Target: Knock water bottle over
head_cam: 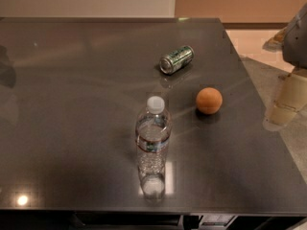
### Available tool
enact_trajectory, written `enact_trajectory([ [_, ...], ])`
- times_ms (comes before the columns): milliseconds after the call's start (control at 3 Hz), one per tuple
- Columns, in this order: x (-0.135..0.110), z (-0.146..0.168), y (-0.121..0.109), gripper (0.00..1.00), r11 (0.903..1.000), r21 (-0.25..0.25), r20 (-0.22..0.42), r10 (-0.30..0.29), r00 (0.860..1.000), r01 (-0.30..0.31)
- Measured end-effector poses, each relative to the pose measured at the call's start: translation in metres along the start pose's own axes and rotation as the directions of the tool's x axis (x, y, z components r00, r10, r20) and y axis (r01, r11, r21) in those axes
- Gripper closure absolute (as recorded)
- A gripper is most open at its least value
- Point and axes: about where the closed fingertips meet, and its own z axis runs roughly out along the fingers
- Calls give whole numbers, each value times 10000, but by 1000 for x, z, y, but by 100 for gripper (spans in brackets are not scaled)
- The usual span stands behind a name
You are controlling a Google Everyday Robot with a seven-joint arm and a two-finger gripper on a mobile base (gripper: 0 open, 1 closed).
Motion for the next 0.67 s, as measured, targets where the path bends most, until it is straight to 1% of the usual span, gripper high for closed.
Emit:
enact_trajectory([
  [333, 0, 0, 0, 0, 10000, 2, 1, 0, 10000, 0],
  [667, -10, -3, 7, 0, 9997, -164, 632, -171, 9979, 182],
])
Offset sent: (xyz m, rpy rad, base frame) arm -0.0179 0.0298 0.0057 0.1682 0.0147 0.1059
